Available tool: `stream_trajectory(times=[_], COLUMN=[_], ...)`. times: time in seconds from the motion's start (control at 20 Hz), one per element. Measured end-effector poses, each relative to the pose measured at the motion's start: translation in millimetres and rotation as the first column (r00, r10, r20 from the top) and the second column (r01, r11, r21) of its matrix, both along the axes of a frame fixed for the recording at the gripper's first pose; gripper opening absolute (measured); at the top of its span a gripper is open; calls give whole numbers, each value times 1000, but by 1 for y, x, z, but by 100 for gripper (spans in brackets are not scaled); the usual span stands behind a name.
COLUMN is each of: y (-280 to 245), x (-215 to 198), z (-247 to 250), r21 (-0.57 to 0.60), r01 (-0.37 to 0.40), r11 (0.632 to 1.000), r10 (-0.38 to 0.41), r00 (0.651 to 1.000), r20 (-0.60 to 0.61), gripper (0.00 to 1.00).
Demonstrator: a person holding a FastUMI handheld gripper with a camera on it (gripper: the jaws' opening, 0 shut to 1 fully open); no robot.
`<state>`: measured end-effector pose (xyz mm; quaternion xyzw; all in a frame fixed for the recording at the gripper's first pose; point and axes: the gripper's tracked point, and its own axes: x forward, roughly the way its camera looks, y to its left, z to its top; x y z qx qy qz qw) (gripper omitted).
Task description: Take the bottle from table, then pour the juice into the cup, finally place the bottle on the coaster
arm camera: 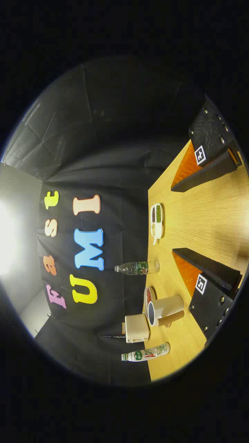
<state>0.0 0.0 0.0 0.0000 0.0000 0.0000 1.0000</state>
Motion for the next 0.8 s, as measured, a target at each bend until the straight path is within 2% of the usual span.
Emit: stream_trajectory(times=[0.5, 0.8], y=[-1, 7], x=[8, 66], z=[2, 8], r21=[-4, -92], r01=[5, 12], r11=[1000, 996], r10=[-5, -14], r00=[1000, 1000], r20=[4, -11], gripper=[98, 96])
